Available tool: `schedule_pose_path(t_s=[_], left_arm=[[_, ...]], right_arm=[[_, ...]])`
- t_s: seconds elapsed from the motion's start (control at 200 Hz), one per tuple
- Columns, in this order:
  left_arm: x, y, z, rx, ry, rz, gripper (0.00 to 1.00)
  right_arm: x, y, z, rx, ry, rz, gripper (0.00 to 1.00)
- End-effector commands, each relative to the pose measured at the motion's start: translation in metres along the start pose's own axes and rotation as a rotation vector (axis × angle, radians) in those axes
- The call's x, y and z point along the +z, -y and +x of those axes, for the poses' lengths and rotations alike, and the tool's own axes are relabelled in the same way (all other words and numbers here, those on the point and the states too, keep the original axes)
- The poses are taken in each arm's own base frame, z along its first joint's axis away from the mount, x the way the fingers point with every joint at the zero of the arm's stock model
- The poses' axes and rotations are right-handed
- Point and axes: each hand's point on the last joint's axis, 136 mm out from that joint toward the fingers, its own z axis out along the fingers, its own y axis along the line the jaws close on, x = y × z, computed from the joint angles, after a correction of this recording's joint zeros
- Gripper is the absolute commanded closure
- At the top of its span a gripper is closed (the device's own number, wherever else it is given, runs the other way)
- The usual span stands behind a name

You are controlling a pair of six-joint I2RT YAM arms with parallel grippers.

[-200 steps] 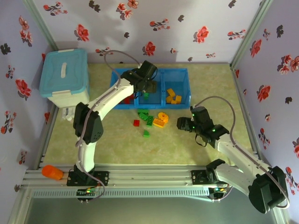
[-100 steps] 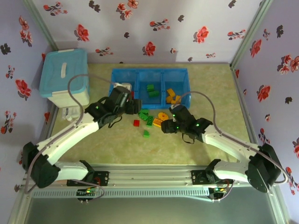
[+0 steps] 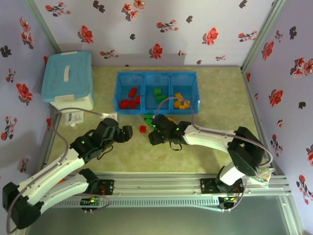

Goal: Sort the legos into containers by color
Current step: Pick up the lego from the bottom-center of the table.

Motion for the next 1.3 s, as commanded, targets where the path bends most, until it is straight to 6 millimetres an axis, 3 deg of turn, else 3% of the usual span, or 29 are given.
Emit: schedule_pose_path(t_s=[0.0, 0.52, 0.685, 0.885, 1.025, 1.295], left_arm=[[-0.004, -0.007, 0.004, -0.038, 0.018, -0.009, 0.21], [-0.009, -0.020, 0.020, -0.057, 0.005, -0.016, 0.22], [-0.009, -0.021, 0.021, -0.059, 0.005, -0.017, 0.23], [-0.009, -0.020, 0.019, -0.059, 0.010, -0.015, 0.23], [-0.007, -0.019, 0.019, -0.057, 0.011, -0.016, 0.23], [-0.005, -0.019, 0.021, -0.048, -0.004, -0.022, 0.23]], right_arm=[[0.012, -0.013, -0.006, 0.006, -0.001, 0.022, 0.34], [0.052, -0.009, 0.014, 0.026, -0.084, 0.155, 0.41], [0.058, -0.011, 0.015, 0.025, -0.086, 0.161, 0.49], [0.051, -0.010, 0.009, 0.005, -0.067, 0.185, 0.66], [0.039, -0.011, -0.003, -0.022, -0.037, 0.196, 0.71], [0.001, 0.001, -0.066, -0.092, 0.064, 0.277, 0.72]])
